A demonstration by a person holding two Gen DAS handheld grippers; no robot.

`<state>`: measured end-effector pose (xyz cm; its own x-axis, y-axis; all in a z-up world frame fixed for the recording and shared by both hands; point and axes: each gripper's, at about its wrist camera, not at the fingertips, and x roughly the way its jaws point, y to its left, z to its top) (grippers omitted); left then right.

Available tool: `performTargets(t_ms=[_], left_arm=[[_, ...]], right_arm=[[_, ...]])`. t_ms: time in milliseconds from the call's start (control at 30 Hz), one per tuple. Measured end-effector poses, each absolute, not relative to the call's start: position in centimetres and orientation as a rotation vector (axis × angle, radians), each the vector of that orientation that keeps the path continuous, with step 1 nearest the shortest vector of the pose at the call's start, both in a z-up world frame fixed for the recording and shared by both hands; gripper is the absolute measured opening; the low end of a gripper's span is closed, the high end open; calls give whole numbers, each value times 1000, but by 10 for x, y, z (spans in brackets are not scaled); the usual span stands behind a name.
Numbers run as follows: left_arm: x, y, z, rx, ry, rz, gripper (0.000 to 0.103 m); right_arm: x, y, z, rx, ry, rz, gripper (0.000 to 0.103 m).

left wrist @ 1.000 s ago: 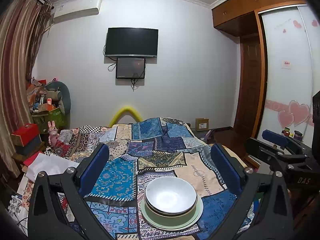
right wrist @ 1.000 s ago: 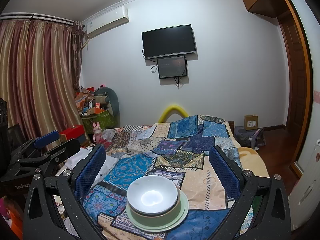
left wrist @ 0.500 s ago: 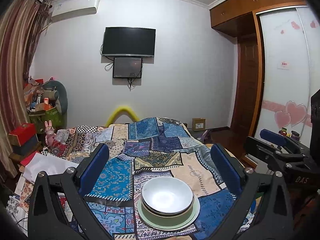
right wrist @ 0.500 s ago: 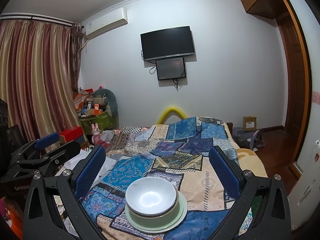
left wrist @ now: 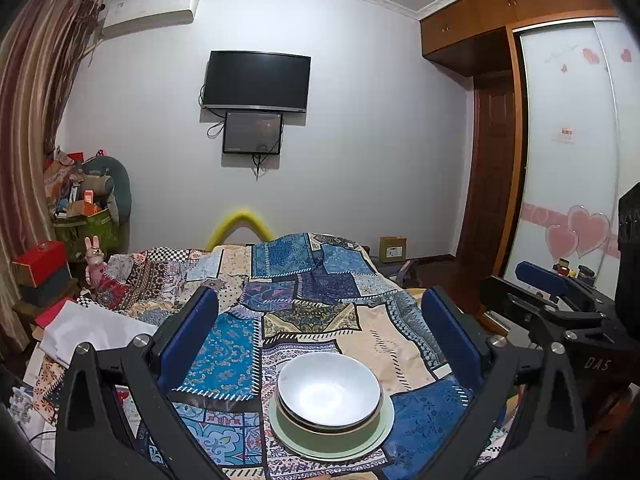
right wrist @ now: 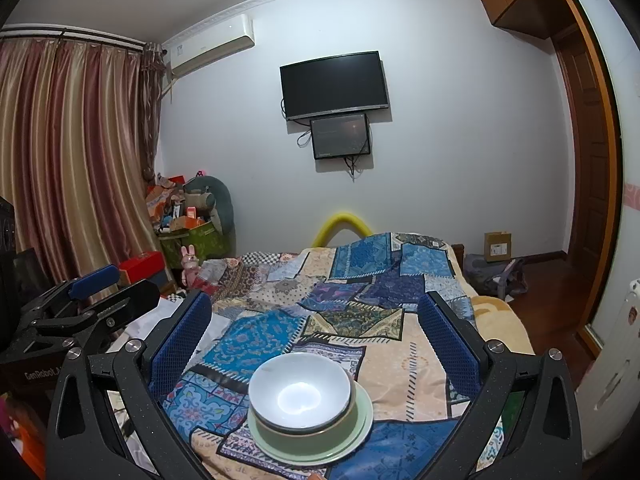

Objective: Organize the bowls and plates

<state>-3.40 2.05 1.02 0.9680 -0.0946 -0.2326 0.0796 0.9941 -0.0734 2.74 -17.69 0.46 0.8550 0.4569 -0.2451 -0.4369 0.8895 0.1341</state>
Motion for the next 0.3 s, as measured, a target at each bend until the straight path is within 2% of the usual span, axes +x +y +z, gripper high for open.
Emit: performTargets(t_ms=[300], left_arm=[[-30,19,8,-68,256,-97,103]], right_arm=[[32,-176,3,80,290,469,103]])
